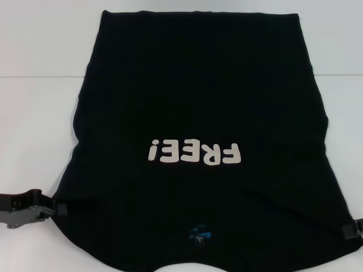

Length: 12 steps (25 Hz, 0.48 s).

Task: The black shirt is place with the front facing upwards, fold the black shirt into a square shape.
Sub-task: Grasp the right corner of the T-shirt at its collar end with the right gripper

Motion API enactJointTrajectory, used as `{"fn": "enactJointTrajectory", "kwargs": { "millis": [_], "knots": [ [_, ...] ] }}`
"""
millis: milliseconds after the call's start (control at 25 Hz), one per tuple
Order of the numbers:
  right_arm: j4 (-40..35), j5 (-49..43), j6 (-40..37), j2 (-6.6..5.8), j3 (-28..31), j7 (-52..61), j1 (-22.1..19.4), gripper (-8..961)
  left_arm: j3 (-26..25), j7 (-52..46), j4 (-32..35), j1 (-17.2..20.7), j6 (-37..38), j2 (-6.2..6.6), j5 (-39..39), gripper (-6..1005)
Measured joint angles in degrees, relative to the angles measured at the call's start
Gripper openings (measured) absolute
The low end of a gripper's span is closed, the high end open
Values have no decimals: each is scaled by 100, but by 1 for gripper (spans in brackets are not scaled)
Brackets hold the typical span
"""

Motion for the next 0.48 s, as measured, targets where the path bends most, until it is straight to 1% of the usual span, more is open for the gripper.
{"fn": "enactJointTrajectory", "kwargs": {
  "millis": [480],
  "knots": [
    [225, -4, 132, 5, -74, -28, 37, 856, 0, 14, -15, -4, -17, -16, -5, 33]
  ]
}}
